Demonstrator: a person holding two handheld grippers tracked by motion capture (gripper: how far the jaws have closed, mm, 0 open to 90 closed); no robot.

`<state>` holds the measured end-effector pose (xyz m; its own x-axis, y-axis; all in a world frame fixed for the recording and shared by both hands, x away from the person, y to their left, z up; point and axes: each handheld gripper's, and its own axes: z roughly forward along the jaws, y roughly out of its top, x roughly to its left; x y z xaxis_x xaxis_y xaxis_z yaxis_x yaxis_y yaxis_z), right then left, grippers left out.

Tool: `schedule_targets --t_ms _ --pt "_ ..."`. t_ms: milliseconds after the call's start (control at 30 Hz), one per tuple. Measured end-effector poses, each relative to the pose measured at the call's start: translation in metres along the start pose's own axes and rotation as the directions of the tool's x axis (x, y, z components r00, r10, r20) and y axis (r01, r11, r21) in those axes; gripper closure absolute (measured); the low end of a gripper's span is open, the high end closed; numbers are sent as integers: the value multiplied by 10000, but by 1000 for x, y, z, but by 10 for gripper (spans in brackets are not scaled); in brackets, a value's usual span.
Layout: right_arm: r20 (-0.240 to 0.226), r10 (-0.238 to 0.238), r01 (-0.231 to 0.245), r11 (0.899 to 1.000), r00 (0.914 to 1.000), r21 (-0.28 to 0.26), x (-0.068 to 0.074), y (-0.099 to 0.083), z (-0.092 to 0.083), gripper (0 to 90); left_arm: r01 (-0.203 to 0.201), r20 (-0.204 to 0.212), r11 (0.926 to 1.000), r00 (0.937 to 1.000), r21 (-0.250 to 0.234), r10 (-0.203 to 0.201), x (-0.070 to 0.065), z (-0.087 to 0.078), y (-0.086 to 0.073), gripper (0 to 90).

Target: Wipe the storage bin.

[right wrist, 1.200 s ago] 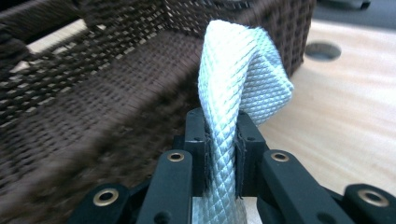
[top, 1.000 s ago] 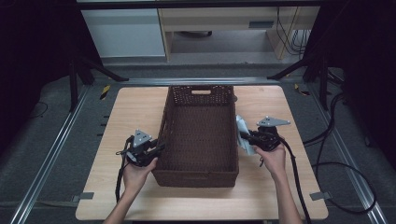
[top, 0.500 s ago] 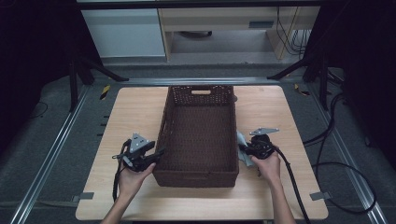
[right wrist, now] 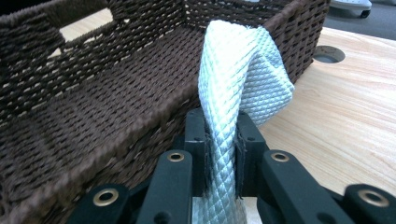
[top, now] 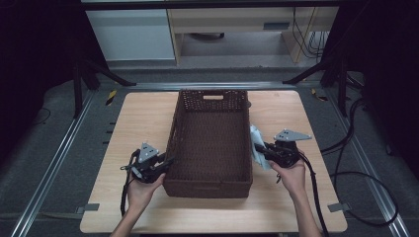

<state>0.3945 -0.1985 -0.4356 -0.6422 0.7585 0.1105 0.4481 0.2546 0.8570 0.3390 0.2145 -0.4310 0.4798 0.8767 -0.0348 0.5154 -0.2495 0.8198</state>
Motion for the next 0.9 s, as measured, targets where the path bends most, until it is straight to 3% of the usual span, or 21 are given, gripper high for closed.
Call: schedule_targets --t_ms 133,267,433,567,700,800,900 --pt "28 79 -81 9987 10000 510 -1 -13 9 793 -50 -231 10000 9997 25 51 -3 3 2 692" --pt "103 244 -254 9942 9996 1047 -3 -24 20 793 -1 -202 10000 9998 -7 1 0 7 5 691" --pt "248 278 -318 9833 9993 1794 -5 -36 33 793 89 -117 9999 9999 -77 -90 6 11 7 691" --pt "287 458 -514 9678 9985 2464 -6 -47 43 793 199 -99 9997 9998 -151 -200 8 13 8 690" --pt "120 547 -560 9794 9984 1941 -4 -39 36 792 183 -70 9997 9998 -151 -184 9 14 8 689" --pt "12 392 -392 9957 9992 845 -2 -25 18 792 175 -32 9997 9998 -146 -175 9 14 8 686" --pt "-114 200 -202 9996 9997 -174 2 -11 -4 793 131 -42 9998 9999 -129 -131 9 14 8 683"
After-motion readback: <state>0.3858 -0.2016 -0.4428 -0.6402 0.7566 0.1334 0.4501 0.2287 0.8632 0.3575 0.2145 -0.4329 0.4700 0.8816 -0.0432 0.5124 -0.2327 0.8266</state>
